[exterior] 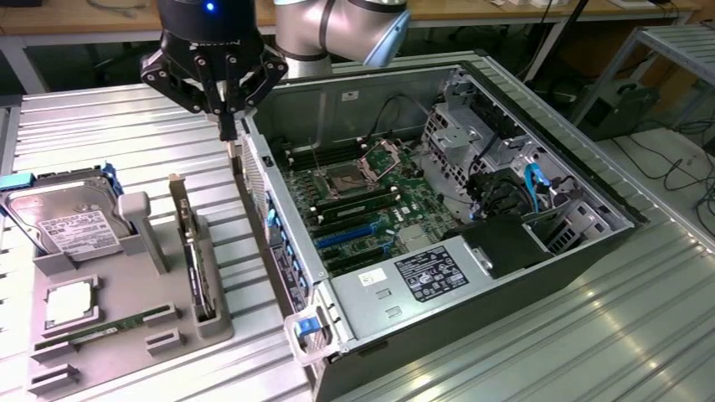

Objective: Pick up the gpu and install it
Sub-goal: 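Reach for the gpu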

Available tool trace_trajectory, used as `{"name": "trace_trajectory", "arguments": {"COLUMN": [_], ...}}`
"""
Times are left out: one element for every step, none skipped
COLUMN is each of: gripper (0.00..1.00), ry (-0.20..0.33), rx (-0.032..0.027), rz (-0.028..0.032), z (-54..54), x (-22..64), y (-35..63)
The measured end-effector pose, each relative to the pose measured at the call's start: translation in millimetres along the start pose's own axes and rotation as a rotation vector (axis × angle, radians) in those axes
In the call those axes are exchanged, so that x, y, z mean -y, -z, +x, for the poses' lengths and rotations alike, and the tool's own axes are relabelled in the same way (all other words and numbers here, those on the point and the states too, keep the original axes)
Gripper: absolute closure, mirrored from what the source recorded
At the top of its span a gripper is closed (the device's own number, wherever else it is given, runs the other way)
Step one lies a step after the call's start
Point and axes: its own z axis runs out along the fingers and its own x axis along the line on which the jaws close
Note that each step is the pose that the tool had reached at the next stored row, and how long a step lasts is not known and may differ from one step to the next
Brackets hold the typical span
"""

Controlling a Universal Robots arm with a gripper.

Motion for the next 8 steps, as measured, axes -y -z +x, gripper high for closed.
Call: {"name": "trace_trajectory", "arguments": {"gripper": [0.89,0.89,0.89,0.89,0.89,0.89,0.89,0.89], "ry": [0.000,0.000,0.000,0.000,0.000,0.000,0.000,0.000], "rx": [0.0000,0.0000,0.0001,0.0000,0.0000,0.0000,0.0001,0.0000], "rz": [0.0000,0.0000,-0.0001,0.0000,0.0000,0.0000,0.0000,0.0000], "z": [1.4,2.6,3.8,4.6,5.8,6.8,7.7,8.5], "x": [0.1,0.2,0.3,0.4,0.4,0.5,0.6,0.7], "y": [0.0,0.1,0.1,0.1,0.1,0.2,0.2,0.2]}}
